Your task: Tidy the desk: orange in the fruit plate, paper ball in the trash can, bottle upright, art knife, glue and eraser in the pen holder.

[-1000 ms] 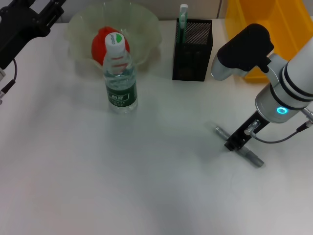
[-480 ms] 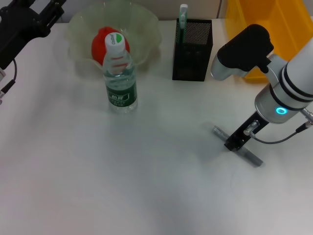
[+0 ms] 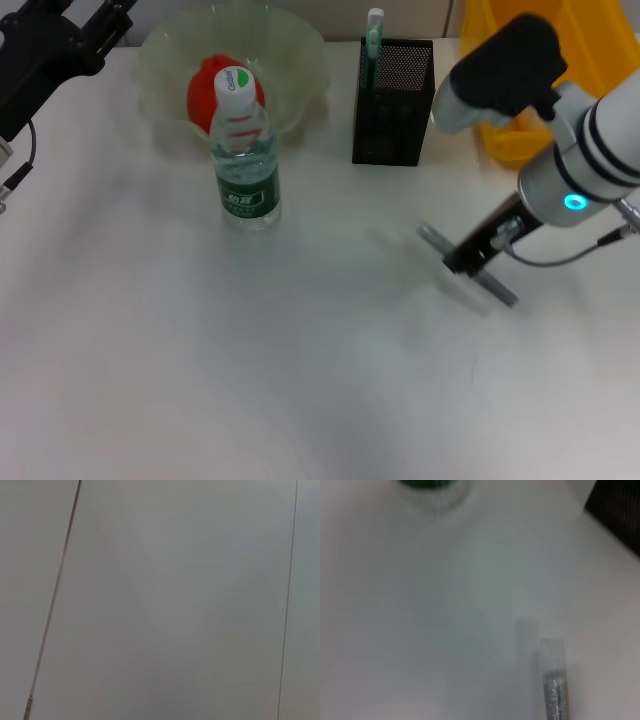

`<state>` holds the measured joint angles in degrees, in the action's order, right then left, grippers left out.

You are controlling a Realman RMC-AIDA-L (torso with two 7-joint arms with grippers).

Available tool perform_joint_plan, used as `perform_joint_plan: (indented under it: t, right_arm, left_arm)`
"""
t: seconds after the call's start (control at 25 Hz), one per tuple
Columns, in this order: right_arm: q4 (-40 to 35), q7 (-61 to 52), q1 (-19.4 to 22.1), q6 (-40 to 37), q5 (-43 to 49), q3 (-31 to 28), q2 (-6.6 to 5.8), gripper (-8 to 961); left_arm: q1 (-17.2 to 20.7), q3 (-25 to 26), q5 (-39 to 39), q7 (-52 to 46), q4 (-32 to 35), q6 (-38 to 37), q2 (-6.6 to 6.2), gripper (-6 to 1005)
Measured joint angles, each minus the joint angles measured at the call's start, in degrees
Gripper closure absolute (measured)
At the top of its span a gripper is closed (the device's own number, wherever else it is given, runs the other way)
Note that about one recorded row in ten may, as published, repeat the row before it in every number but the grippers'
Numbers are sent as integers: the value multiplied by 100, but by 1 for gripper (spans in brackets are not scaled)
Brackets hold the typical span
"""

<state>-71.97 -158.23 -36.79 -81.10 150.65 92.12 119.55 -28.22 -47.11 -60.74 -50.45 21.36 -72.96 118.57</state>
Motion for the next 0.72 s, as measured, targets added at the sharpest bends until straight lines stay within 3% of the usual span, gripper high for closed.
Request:
perform_joint_plan:
  t: [0.2,0.4,0.44,0.48,0.6,0.64,0.68,0.72]
  right_arm:
    - [-437,476,355,684,-596,-396,-15,809]
    - [-156,1639,625,1762,-2031,-907,-12,811]
    - [130,2450,694,2179,-2947,-1116,-11,812]
    - [130,2450,694,2179,-2947,-1116,-11,812]
    - [770,3972,685,2493,-4593,-1496,-14,814]
    - [1326,5205,594,2539,-5859,-1760,-16,814]
    - [1326,5205,594,2539,-5859,-1760,-16,814]
    - [1673,5843,531,2548,-6498,-1864,-17,814]
  left_arm:
    - [0,0,0,0,0,0,0,371]
    - [-5,-1,5,0,0,0,-1,371]
    - [-3,0,14,0,0,0,-1,371]
    - [0,2,32,0,0,0,-1,371]
    - [5,7,58,0,0,1,-1,371]
    - [6,8,61,0,0,1,-1,371]
    - [7,9,63,0,-1,1,-1,371]
    - [8,9,66,0,0,7,-1,371]
